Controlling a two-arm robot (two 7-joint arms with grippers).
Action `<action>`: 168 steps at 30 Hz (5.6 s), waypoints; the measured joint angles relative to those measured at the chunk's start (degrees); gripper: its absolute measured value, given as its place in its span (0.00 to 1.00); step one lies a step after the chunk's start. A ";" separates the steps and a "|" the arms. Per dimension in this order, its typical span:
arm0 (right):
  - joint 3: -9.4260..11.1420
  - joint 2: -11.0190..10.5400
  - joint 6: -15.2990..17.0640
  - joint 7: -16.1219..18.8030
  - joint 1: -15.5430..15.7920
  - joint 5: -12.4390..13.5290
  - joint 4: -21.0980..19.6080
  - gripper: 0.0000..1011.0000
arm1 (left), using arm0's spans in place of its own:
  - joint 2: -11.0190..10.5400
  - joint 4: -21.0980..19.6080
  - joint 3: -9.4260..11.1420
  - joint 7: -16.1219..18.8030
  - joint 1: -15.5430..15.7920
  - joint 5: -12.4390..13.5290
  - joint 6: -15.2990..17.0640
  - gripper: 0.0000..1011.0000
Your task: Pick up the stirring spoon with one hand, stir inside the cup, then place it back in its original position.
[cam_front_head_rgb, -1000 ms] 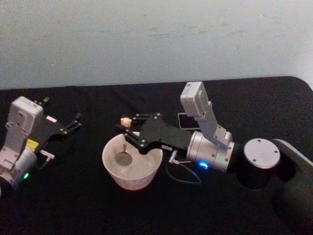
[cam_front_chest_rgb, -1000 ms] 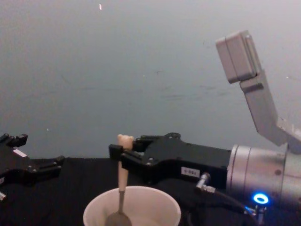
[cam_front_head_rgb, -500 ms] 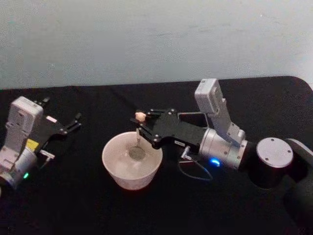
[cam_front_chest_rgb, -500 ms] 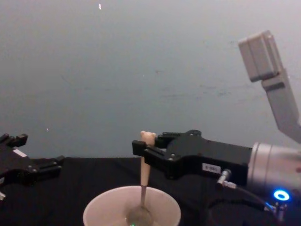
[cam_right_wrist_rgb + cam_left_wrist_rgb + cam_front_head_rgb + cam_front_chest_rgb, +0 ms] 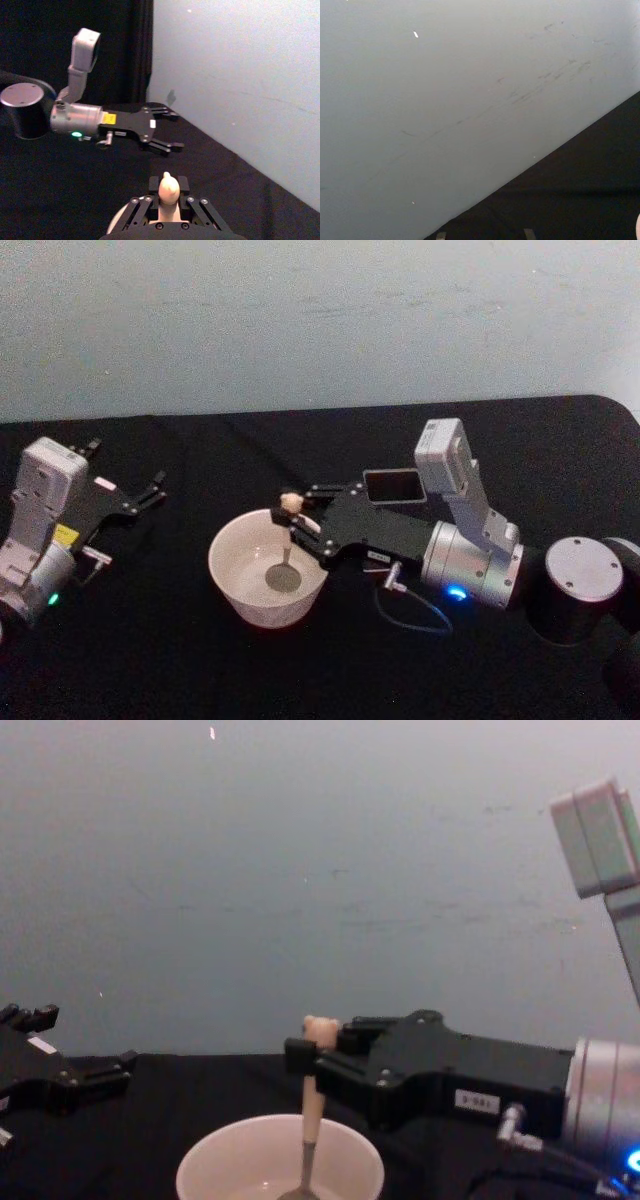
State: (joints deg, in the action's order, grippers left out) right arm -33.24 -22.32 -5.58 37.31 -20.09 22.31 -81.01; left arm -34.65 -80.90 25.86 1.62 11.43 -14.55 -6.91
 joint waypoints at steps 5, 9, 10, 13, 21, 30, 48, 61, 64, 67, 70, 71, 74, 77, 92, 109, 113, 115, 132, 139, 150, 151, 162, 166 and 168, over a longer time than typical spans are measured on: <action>-1.23 0.31 0.23 0.60 -0.20 -0.06 -0.07 0.21 | 0.00 0.00 0.00 0.00 0.00 0.00 0.00 0.99; -1.95 1.33 0.10 0.65 -0.95 -0.23 0.98 0.21 | 0.00 0.00 0.00 0.00 0.00 0.00 0.00 0.99; -2.16 1.82 -0.03 0.61 -1.31 -0.32 1.51 0.21 | 0.00 0.00 0.00 0.00 0.00 0.00 0.00 0.99; -2.38 2.72 -0.27 0.37 -2.05 -0.46 2.71 0.21 | 0.00 0.00 0.00 0.00 0.00 0.00 0.00 0.99; -1.89 4.34 -1.04 -0.74 -3.62 -0.59 5.61 0.21 | 0.00 0.00 0.00 0.00 0.00 0.00 0.00 0.99; -0.45 4.06 -1.37 -1.68 -3.99 -0.78 6.59 0.21 | 0.00 0.01 0.00 0.00 0.00 0.00 0.00 0.99; 1.39 -0.54 -0.23 -0.78 -0.11 0.35 0.88 0.21 | 0.00 0.00 0.00 0.00 0.00 0.00 0.00 0.99; -0.78 -1.04 0.58 1.01 0.42 0.49 -0.98 0.21 | 0.00 0.00 0.00 0.00 0.00 0.00 0.00 0.99; -1.38 -0.41 0.50 1.25 -0.14 0.68 -0.90 0.21 | 0.00 0.00 0.00 0.00 0.00 0.00 0.00 0.99; -1.83 0.28 0.34 1.36 -0.90 0.69 -0.15 0.21 | 0.00 0.00 0.00 0.00 0.00 0.00 0.00 0.99; -2.09 0.85 0.31 1.36 -1.51 0.68 0.67 0.21 | 0.00 0.00 0.00 0.00 0.00 0.00 0.00 0.99; -2.17 1.08 0.30 1.34 -1.76 0.66 1.04 0.21 | 0.00 0.00 0.00 0.00 0.00 0.00 0.00 0.99; -2.51 2.39 0.07 1.00 -3.13 0.41 3.17 0.21 | 0.00 0.00 0.00 0.00 0.00 0.00 0.00 0.99; -2.56 3.17 -0.34 0.50 -3.99 -0.01 4.60 0.21 | 0.00 0.00 0.00 0.00 0.01 0.00 0.00 0.99; -0.84 3.00 -1.07 -1.12 -4.51 -0.88 5.90 0.21 | 0.00 0.00 0.00 0.00 0.00 0.00 0.00 0.99; 1.24 1.28 -1.23 -1.62 -3.12 -0.20 0.81 0.21 | 0.00 0.00 0.00 0.00 0.00 0.00 0.00 0.99; 2.43 0.11 -1.31 -1.80 -2.86 0.43 -2.07 0.21 | 0.00 0.00 0.00 0.00 0.00 0.00 0.00 0.99; 2.97 -0.42 -1.33 -1.88 -2.78 0.74 -3.29 0.21 | 0.00 0.00 0.00 0.00 0.00 0.00 0.00 0.99; 9.70 -7.77 -1.73 -3.07 -0.53 3.45 -11.60 0.21 | 0.00 0.00 0.00 0.00 0.00 0.00 0.00 0.99; 11.36 -10.06 -1.57 -3.07 1.14 4.05 -11.97 0.21 | 0.00 0.00 0.00 0.00 0.00 0.00 0.00 0.99; 11.45 -10.60 -1.13 -2.37 1.83 4.31 -8.86 0.21 | 0.00 0.00 0.00 0.00 0.00 0.00 0.00 0.99; 11.33 -10.48 -1.09 -2.07 1.81 4.47 -8.31 0.21 | 0.00 0.00 0.00 0.00 0.00 0.00 0.00 0.99; 9.64 -9.04 0.59 -0.76 0.86 5.49 -3.62 0.21 | 0.00 0.00 0.00 0.00 0.00 0.00 0.00 0.99; 8.97 -8.51 1.76 -0.37 0.52 6.14 -1.79 0.21 | 0.00 0.00 0.00 0.00 0.01 0.00 0.00 0.99; 8.57 -8.17 2.45 -0.31 0.34 6.45 -0.70 0.21 | 0.00 0.00 0.00 0.00 0.00 0.00 0.00 0.99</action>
State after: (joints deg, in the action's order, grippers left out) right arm -24.67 -30.49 -3.13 37.00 -19.75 28.76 -81.71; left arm -34.65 -80.90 25.86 1.62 11.43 -14.55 -6.90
